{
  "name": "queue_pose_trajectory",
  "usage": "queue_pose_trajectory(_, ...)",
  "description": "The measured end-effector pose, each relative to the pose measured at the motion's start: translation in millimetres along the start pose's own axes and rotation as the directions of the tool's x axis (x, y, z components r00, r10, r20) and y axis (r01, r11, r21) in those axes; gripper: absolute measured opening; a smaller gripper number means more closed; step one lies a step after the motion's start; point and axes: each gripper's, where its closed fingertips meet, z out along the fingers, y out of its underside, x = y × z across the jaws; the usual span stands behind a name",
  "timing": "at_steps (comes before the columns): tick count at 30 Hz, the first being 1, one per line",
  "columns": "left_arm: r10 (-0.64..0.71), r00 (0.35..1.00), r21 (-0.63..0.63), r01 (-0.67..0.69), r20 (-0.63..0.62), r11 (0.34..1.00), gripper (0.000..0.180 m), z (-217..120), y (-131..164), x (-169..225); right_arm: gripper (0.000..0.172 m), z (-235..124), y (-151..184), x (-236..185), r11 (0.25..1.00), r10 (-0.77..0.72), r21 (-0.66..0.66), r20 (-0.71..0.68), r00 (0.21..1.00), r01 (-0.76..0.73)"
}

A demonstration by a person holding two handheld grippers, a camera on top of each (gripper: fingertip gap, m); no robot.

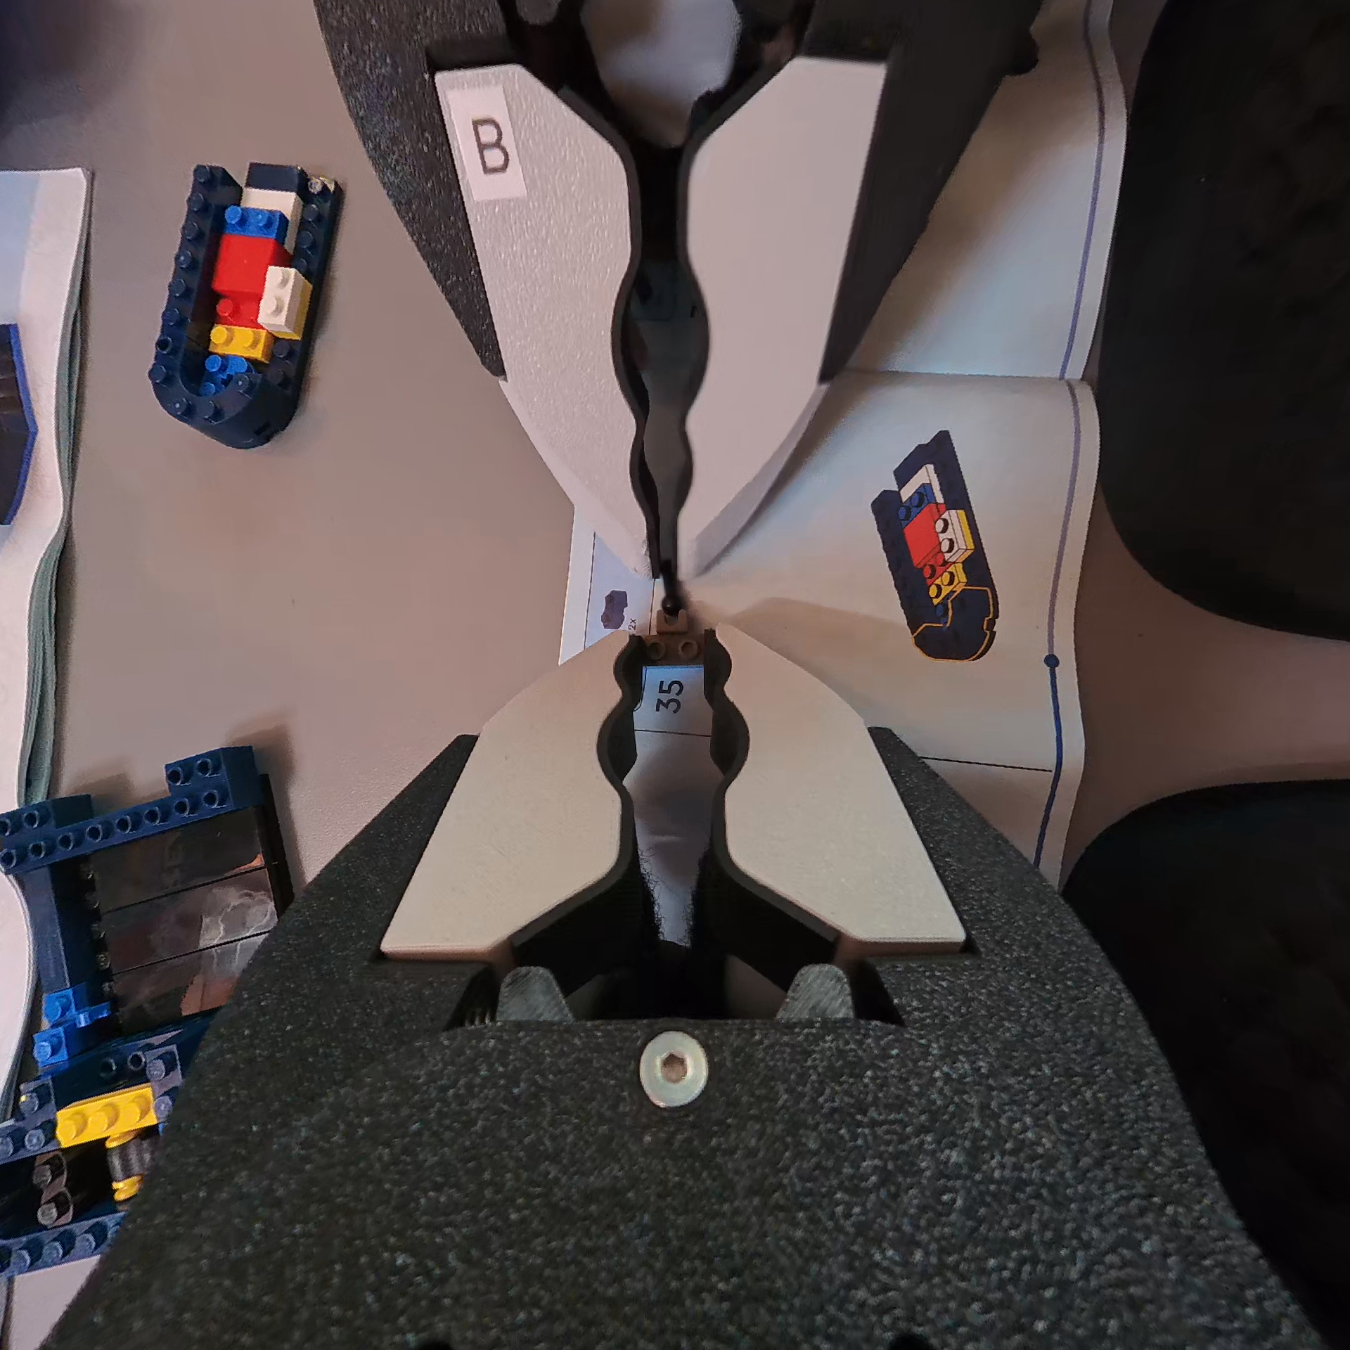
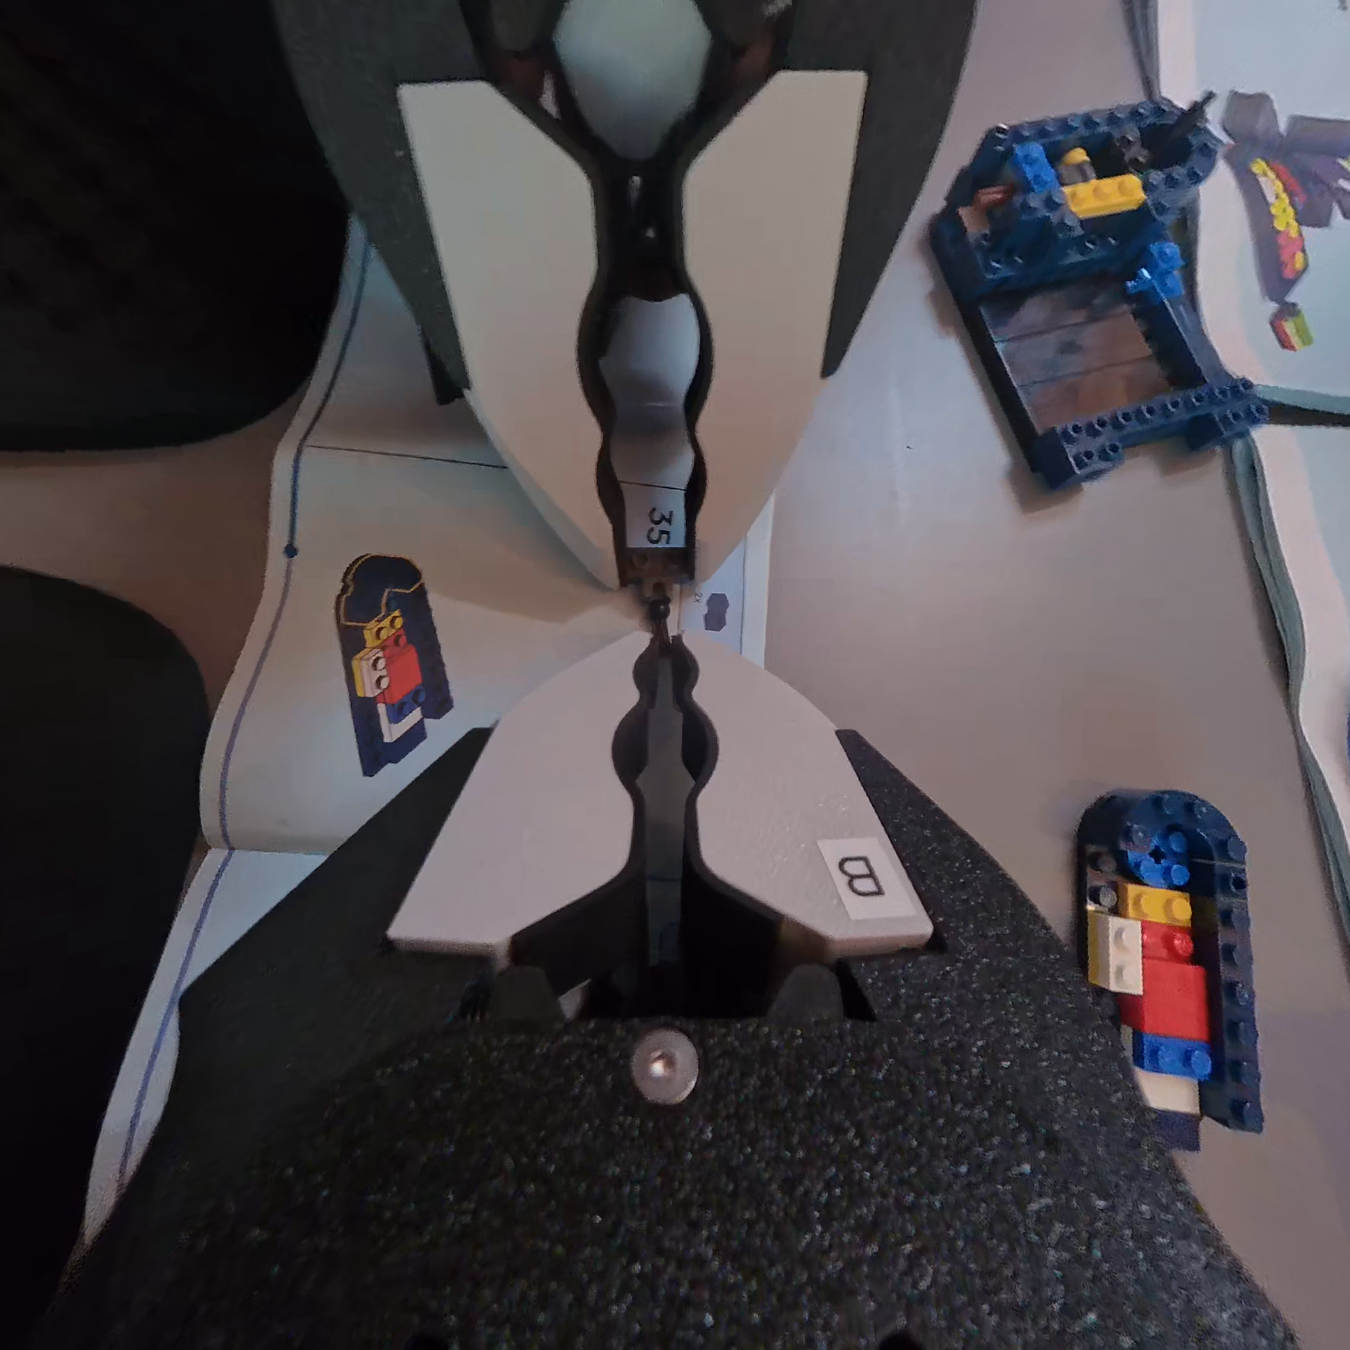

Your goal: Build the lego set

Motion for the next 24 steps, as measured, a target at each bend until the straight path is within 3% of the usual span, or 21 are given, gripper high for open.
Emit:
queue_pose_trajectory(3, 0.001, 1.0, 0.003, -0.001, -0.002, 1.0, 0.016, 0.0, -0.1, -0.1, 0.003, 0.2, 0.6, 0.6, 0.997, 0.067, -0.034, -0.005, 0.998, -0.067)
queue_pose_trajectory(7, 0.006, 1.0, 0.0, -0.006, 0.001, 1.0, 0.016, 0.0, -0.1, -0.2, 0.003, 0.4, 0.4, 0.1, 0.996, -0.05, -0.07, -0.048, 0.998, 0.046)
queue_pose_trajectory(13, 0.026, 0.999, -0.026, -0.025, 0.025, 0.999, 0.016, -0.3, 0.1, -0.2, 0.002, 1.9, -2.8, -1.0, 0.996, -0.074, 0.056, -0.007, 0.997, 0.075)
queue_pose_trajectory(24, 0.027, 1.0, -0.016, -0.027, -0.011, 1.0, 0.016, 0.2, 0.0, 0.0, 0.002, 3.2, -5.5, -0.9, 0.985, -0.158, 0.072, -0.018, 0.987, 0.159)
